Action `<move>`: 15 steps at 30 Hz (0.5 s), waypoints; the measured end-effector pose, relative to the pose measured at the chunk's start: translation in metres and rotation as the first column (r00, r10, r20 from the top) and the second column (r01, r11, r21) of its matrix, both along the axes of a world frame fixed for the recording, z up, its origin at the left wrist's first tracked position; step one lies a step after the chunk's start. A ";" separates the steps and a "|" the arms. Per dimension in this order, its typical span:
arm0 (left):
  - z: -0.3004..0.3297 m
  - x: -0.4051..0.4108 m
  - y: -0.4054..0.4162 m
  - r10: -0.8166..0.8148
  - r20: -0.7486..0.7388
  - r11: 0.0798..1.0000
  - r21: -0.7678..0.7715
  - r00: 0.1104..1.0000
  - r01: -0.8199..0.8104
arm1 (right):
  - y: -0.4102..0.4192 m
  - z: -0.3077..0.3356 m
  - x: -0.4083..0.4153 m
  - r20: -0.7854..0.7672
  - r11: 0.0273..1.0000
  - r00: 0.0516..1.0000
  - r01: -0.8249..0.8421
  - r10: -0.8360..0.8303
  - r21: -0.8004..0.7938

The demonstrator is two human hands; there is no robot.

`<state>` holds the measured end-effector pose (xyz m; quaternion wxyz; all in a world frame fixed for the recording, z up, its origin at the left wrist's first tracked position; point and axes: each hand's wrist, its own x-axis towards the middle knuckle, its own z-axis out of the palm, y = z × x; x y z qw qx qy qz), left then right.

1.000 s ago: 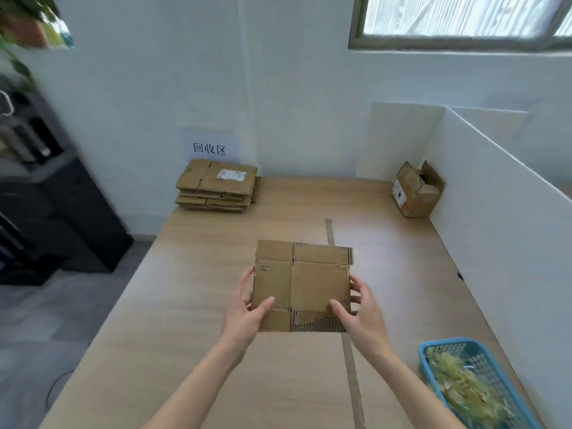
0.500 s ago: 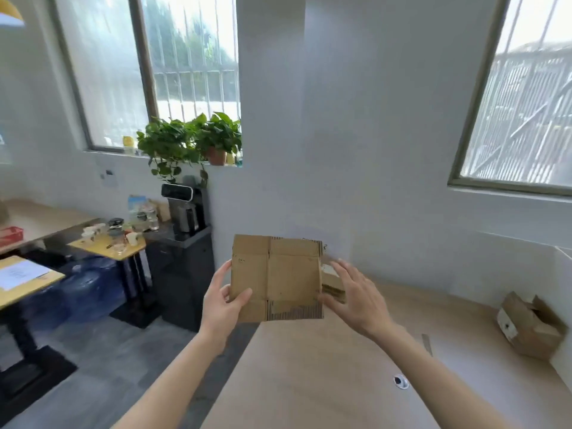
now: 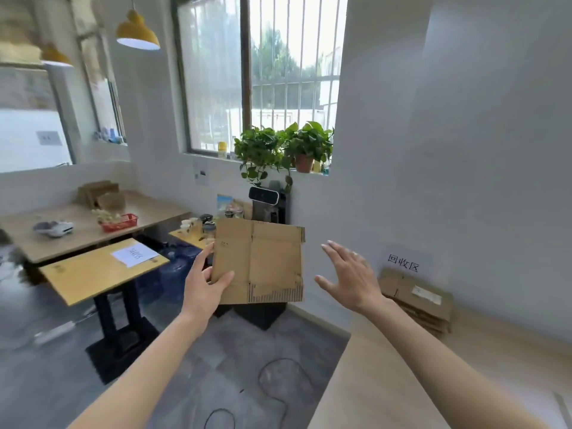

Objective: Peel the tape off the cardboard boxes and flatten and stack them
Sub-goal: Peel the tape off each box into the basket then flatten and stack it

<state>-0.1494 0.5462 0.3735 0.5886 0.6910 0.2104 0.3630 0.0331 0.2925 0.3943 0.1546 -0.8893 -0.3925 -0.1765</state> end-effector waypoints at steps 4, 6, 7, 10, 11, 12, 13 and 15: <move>-0.011 -0.001 0.054 0.067 -0.013 0.998 0.004 0.998 -0.067 | 0.063 -0.012 0.012 -0.016 0.999 0.999 -0.043 0.043 -0.015; -0.018 0.006 0.084 0.080 -0.025 0.997 0.005 0.996 -0.080 | 0.097 -0.023 0.024 -0.033 0.998 0.998 -0.060 0.059 -0.020; -0.021 0.012 0.099 0.080 -0.030 0.997 0.004 0.996 -0.080 | 0.114 -0.029 0.032 -0.035 0.998 0.997 -0.064 0.063 -0.023; -0.026 0.039 0.143 0.080 -0.044 0.997 0.003 0.996 -0.080 | 0.162 -0.044 0.064 -0.045 0.998 0.997 -0.065 0.064 -0.020; -0.027 0.051 0.158 0.083 -0.045 0.997 0.007 0.996 -0.083 | 0.177 -0.049 0.077 -0.050 0.998 0.997 -0.066 0.066 -0.012; -0.029 0.064 0.173 0.084 -0.046 0.996 0.011 0.995 -0.084 | 0.192 -0.054 0.090 -0.055 0.998 0.996 -0.067 0.067 -0.005; -0.030 0.078 0.186 0.083 -0.050 0.997 0.008 0.995 -0.083 | 0.206 -0.059 0.103 -0.063 0.998 0.996 -0.066 0.066 -0.005; -0.032 0.109 0.210 0.073 -0.068 0.997 -0.005 0.995 -0.073 | 0.228 -0.066 0.129 -0.095 0.998 0.994 -0.062 0.059 -0.026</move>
